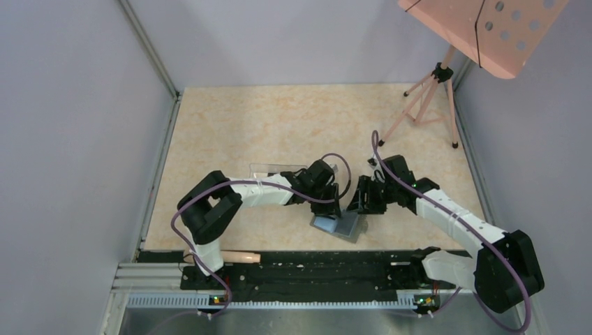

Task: Put the credit cards into the card holder
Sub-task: Turn over the card slot in the card holder.

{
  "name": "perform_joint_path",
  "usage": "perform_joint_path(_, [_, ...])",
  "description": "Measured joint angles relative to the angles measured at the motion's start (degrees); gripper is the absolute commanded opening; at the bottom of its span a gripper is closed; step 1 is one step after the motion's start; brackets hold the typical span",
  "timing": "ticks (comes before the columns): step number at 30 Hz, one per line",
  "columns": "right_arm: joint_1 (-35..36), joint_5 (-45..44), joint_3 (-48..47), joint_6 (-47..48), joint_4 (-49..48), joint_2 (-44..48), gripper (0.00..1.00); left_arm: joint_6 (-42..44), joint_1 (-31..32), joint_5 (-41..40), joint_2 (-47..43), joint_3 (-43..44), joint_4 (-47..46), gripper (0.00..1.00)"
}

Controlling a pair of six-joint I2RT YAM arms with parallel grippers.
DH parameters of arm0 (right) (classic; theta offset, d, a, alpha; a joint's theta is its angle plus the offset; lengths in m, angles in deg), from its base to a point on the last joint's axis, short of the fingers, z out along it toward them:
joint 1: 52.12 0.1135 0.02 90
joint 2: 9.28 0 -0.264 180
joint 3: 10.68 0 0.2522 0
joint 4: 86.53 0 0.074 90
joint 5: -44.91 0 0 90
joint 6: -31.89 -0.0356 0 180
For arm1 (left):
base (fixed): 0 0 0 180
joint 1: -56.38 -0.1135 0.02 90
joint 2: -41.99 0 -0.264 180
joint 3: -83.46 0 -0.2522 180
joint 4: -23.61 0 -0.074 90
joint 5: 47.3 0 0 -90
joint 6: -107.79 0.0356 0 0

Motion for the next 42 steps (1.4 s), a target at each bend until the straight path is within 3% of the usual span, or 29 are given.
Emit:
perform_joint_path(3, [0.00,3.48,-1.99,-0.17,-3.41,-1.07,0.29,0.98,0.09,-2.91,0.59,0.00,4.02,0.28])
perform_joint_path(6, [0.42,5.62,-2.56,-0.87,-6.38,-2.14,0.10,1.36,0.11,-3.87,1.38,0.04,5.81,0.17])
perform_joint_path(9, [1.49,6.54,-2.56,-1.77,-8.15,-4.17,0.00,1.40,0.13,-4.28,1.99,0.76,7.17,0.05])
perform_joint_path(10, [2.19,6.56,-2.56,-2.14,-8.74,-5.38,0.00,1.33,0.13,-4.42,2.21,1.01,7.61,0.00])
perform_joint_path(18, [7.06,3.39,-2.62,-1.95,-8.61,-18.32,0.00,-3.15,0.28,-6.80,0.74,-0.37,8.26,0.00])
perform_joint_path(22, [7.19,0.39,-3.32,-0.98,-5.84,-20.04,0.00,-4.96,0.44,-9.94,-1.60,-1.97,10.51,0.01])
perform_joint_path(25, [7.30,-0.98,-3.91,-0.31,-4.76,-20.02,0.00,-5.25,0.44,-11.96,-3.15,-3.21,10.97,0.14])
perform_joint_path(28, [7.39,-1.16,-3.98,0.26,-4.72,-20.02,0.00,-5.16,0.31,-14.05,-4.28,-3.82,11.96,0.34])
perform_joint_path(30, [7.39,-0.98,-3.98,0.70,-4.81,-20.04,0.00,-5.31,0.00,-14.36,-4.57,-3.82,11.85,0.39])
perform_joint_path(33, [7.39,-0.72,-3.98,1.62,-4.94,-20.06,0.00,-5.11,-0.63,-14.19,-4.68,-3.82,11.82,0.39])
perform_joint_path(42, [7.39,0.90,-7.43,4.70,-4.87,-24.39,0.00,-5.18,-1.46,-12.55,-4.31,-4.00,12.11,0.25])
